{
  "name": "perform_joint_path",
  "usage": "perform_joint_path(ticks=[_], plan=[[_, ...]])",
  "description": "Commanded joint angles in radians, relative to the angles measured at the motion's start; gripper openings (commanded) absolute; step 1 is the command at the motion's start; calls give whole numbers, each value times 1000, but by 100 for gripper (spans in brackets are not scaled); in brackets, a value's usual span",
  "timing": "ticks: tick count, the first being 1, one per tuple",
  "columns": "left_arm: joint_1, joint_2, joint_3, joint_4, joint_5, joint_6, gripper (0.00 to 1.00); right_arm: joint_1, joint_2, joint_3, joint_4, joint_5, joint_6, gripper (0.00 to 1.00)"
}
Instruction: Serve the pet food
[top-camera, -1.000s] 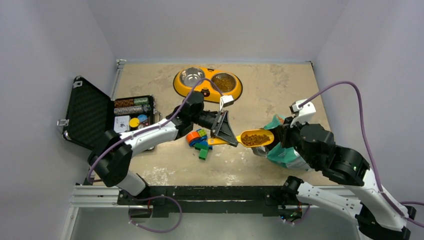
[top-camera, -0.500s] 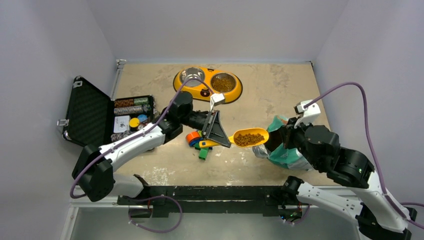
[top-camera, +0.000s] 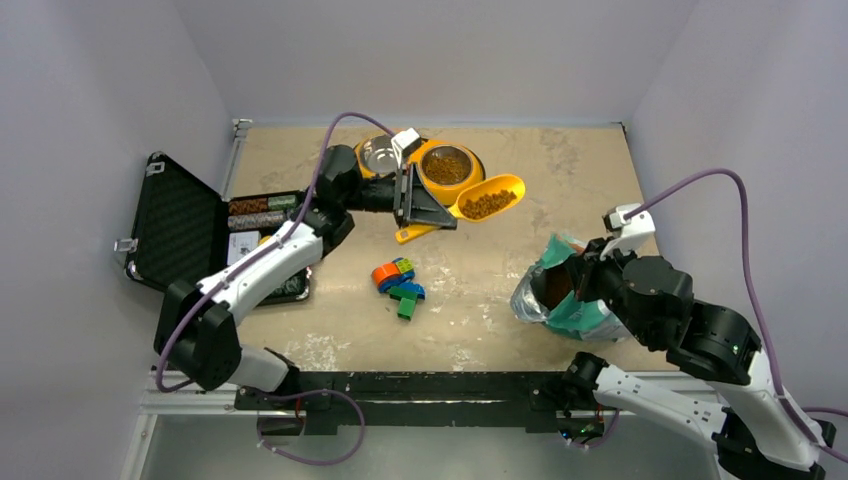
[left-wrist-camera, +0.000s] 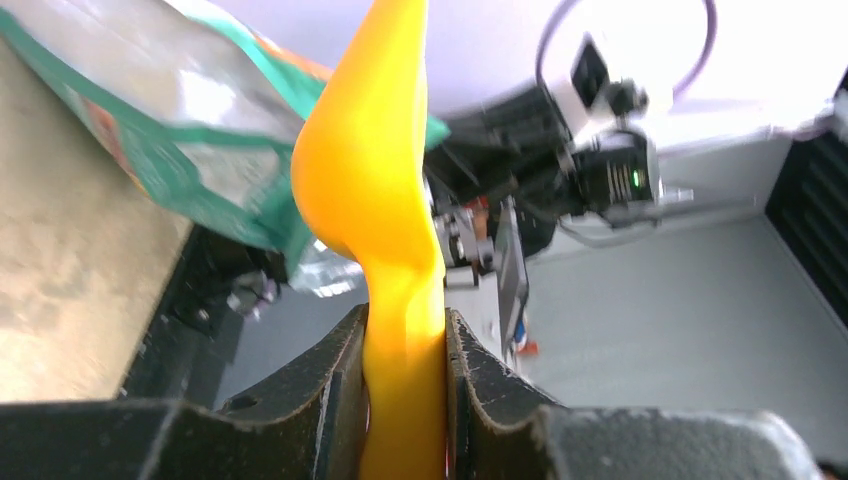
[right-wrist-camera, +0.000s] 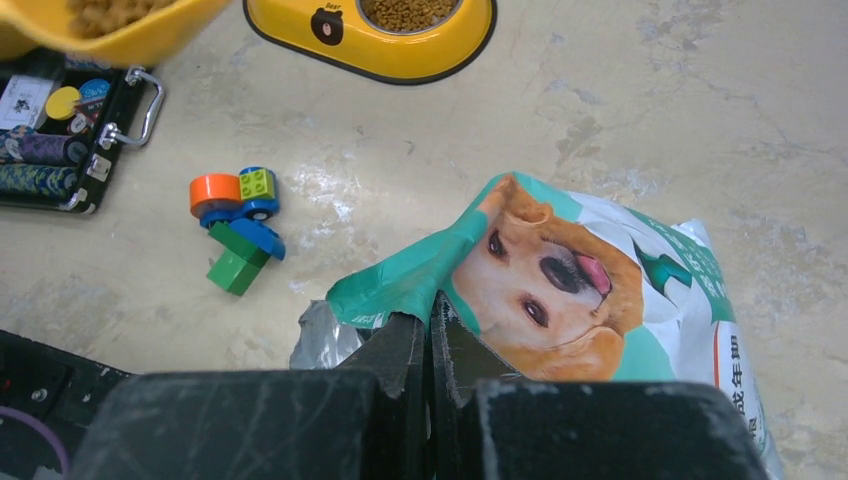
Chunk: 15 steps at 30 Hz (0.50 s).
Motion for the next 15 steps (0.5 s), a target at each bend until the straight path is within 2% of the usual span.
perform_joint_path(ticks=[1, 4, 8, 12, 15], plan=[[97, 117, 111, -16, -108, -15, 0, 7, -7, 74, 60, 30, 22, 0], [158, 203, 167, -63, -164, -17, 0, 7, -8, 84, 52, 31, 25, 0], [232, 321, 252, -48, -190, -18, 0, 7, -15, 88, 37, 36, 36, 0], [333, 411, 269, -3, -192, -82, 0, 7, -21, 89, 33, 37, 56, 0], [405, 439, 266, -66, -210, -63, 0, 7, -15, 94, 30, 42, 60, 0]])
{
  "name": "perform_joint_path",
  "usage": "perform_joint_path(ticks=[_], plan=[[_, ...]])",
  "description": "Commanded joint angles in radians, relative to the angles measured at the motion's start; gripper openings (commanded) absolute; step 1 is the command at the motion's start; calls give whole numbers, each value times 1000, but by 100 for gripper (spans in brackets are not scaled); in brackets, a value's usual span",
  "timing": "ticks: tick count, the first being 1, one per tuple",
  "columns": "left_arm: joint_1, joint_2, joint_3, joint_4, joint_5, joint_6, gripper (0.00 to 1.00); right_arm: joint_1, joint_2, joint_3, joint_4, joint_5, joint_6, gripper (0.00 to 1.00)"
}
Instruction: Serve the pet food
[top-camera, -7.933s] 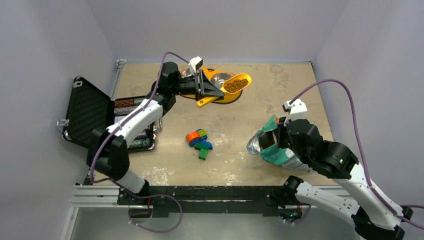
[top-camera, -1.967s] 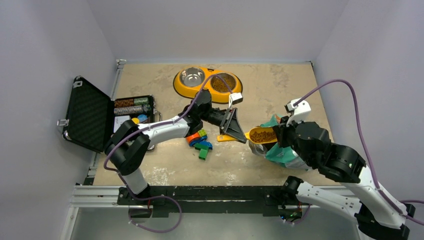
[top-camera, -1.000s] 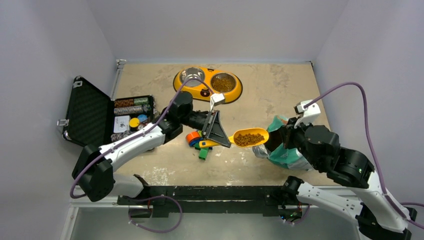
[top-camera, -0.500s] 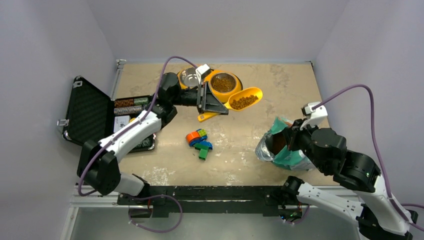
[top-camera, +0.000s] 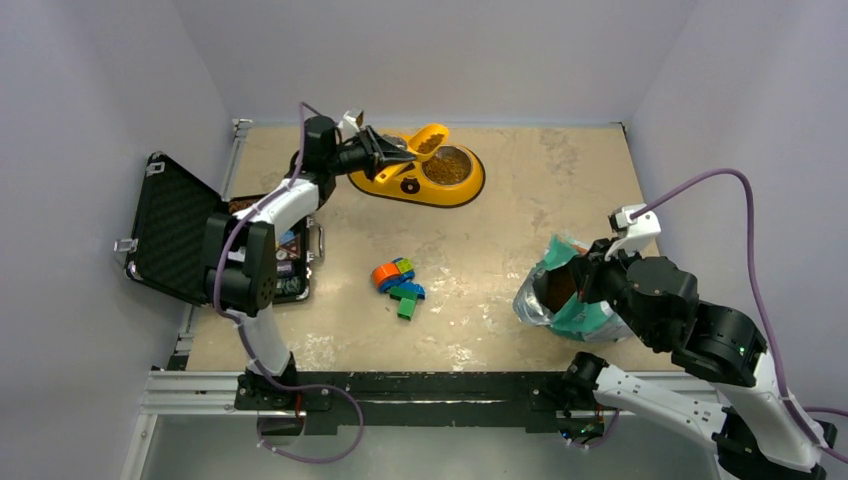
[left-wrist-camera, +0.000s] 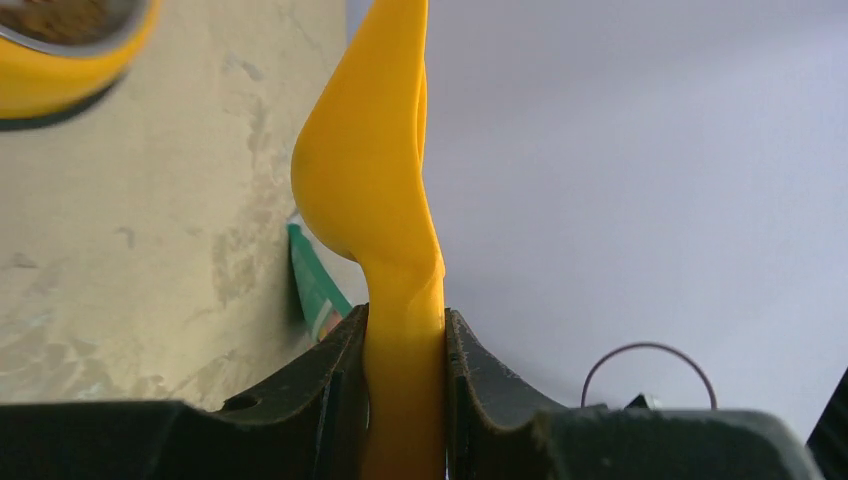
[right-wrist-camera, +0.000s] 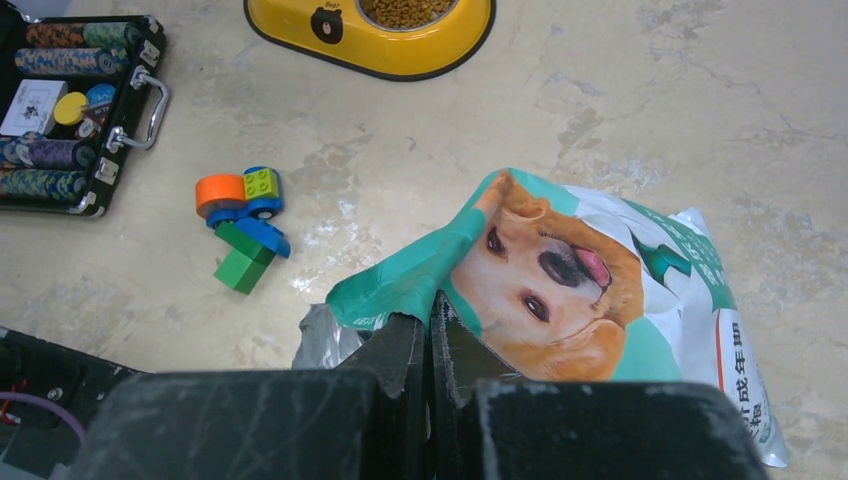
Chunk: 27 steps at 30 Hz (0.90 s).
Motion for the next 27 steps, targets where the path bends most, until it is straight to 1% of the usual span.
perform_joint_path(ticks=[1, 4, 7, 11, 14, 17, 21, 22, 27], plan=[[106, 14, 46, -43, -35, 6, 0, 7, -13, 68, 64, 45, 33, 0], [155, 39, 82, -172, -53, 75, 0, 8, -9, 65, 65, 49, 38, 0], [178, 82, 130, -268, -55, 106, 0, 7, -3, 62, 68, 53, 34, 0], [190, 126, 207, -483, -103, 168, 0, 7, 10, 69, 63, 60, 35, 0], [191, 171, 263, -555, -108, 159, 0, 7, 13, 69, 61, 61, 48, 0], [192, 202, 347, -668, -153, 178, 0, 7, 15, 59, 59, 62, 58, 0], [192, 254, 511, -986, -256, 223, 0, 7, 16, 56, 59, 68, 60, 0], [192, 265, 543, -1031, -274, 220, 0, 7, 19, 61, 58, 67, 59, 0], [191, 321, 648, -1147, -302, 183, 0, 7, 25, 57, 66, 58, 47, 0]])
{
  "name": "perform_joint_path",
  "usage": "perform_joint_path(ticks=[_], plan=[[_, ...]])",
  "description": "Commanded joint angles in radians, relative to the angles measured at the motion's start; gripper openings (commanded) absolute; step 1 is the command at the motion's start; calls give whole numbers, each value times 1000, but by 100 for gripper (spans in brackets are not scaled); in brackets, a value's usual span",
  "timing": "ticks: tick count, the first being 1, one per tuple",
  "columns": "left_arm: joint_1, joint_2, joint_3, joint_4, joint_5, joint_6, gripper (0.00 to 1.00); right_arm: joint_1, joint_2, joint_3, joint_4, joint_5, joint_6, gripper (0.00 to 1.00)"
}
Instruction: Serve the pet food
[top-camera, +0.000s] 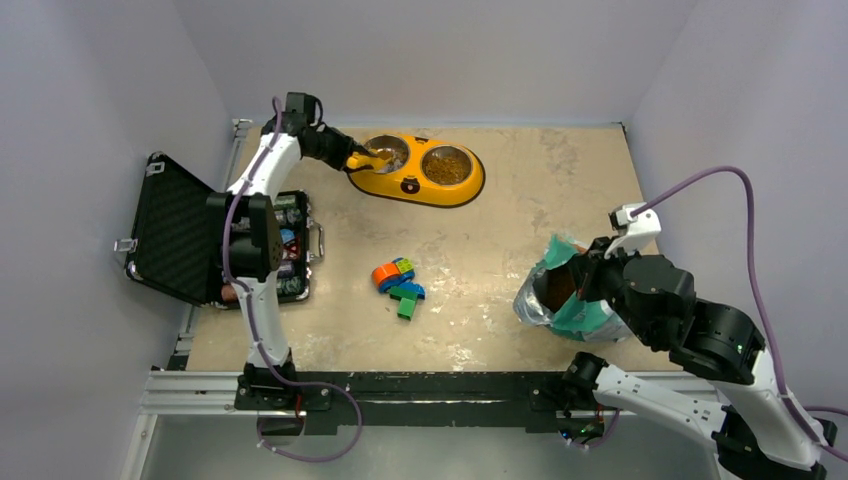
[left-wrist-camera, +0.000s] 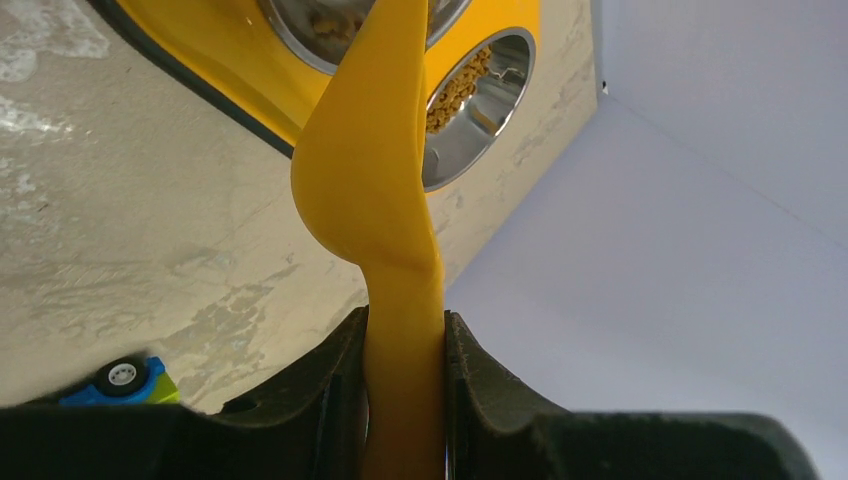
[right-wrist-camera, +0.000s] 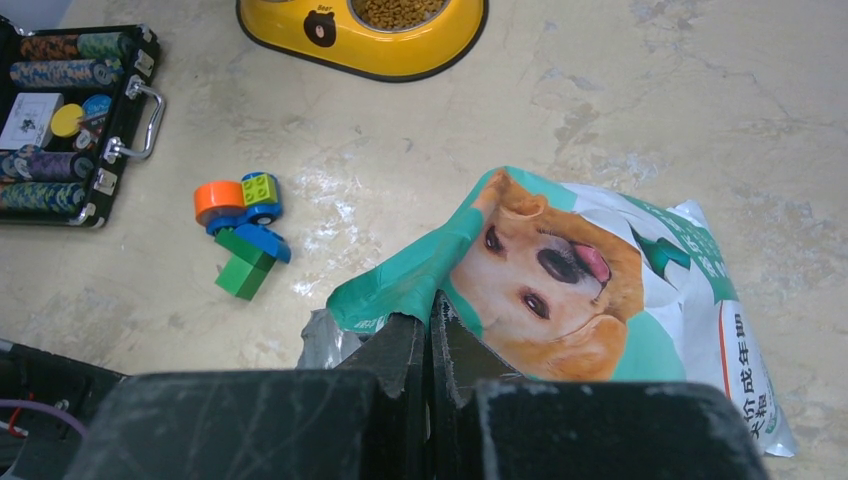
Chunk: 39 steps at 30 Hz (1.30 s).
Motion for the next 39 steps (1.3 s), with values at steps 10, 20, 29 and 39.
perform_joint_path(ticks=[10, 20, 29, 39], plan=[[-40, 115, 411, -455, -173, -8, 0, 7, 35, 59, 97, -2, -30, 0], [-56, 88, 470, -478, -180, 30, 0, 7, 46, 72, 100, -12, -50, 0], [-135, -171, 268, -481, -72, 476, 0, 7, 121, 52, 158, -112, -62, 0], [-331, -736, -352, -336, 58, 502, 0, 7, 270, 67, 286, -264, -156, 0]])
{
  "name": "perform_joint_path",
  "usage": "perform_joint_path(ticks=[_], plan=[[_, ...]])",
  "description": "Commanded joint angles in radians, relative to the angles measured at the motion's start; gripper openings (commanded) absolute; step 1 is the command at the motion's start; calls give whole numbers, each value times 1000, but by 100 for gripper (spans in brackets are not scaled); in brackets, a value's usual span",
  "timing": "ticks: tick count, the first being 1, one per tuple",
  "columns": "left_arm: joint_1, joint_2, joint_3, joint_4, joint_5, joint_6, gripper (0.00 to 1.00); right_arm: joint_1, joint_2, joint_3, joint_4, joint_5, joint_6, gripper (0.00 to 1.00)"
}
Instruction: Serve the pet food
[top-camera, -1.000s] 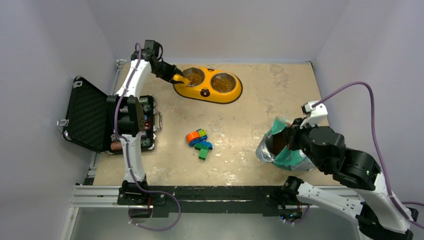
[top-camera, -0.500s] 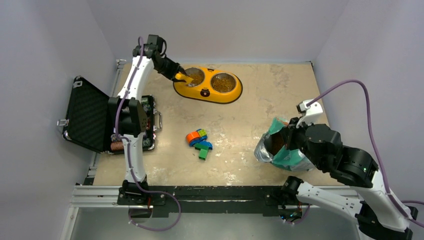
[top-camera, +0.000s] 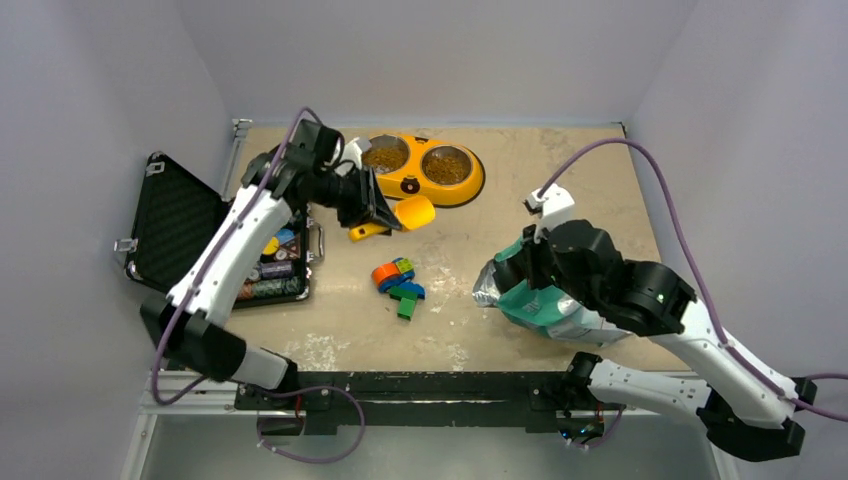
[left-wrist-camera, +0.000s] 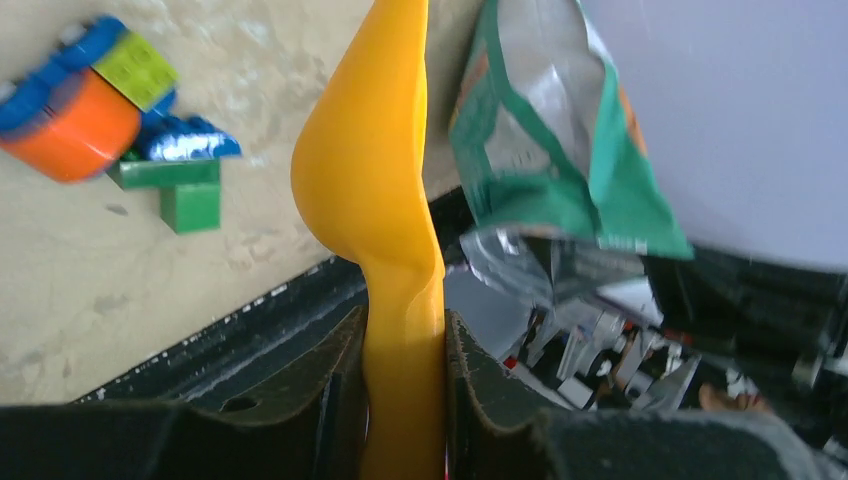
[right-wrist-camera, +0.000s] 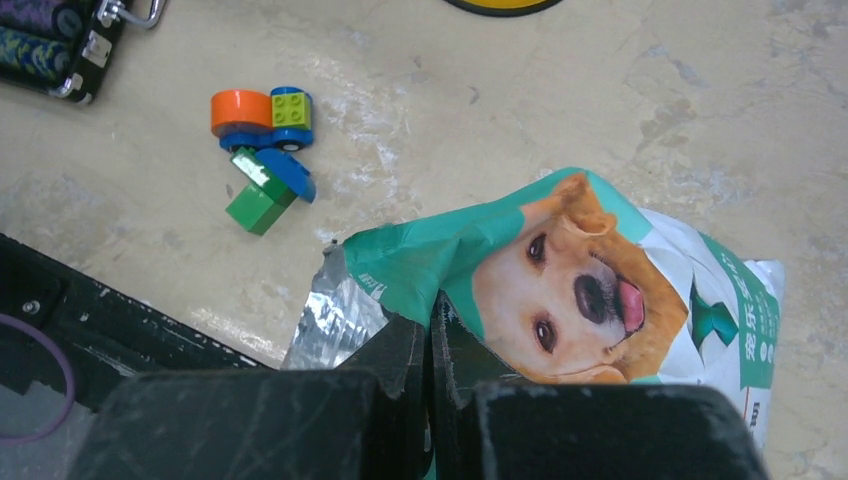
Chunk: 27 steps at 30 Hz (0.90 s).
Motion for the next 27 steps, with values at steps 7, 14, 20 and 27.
perform_joint_path(ticks=[7, 14, 20, 27], plan=[[-83, -386, -122, -127, 71, 55, 0, 3, 138, 83, 245, -165, -63, 0], [-155, -394, -48, -271, 152, 32, 0, 3, 185, 102, 277, -205, -77, 0], [-326, -273, -32, -222, 83, -7, 0, 4, 184, 116, 299, -225, -52, 0], [-339, -139, 43, -155, 66, -15, 0, 6, 164, 123, 313, -271, -32, 0]])
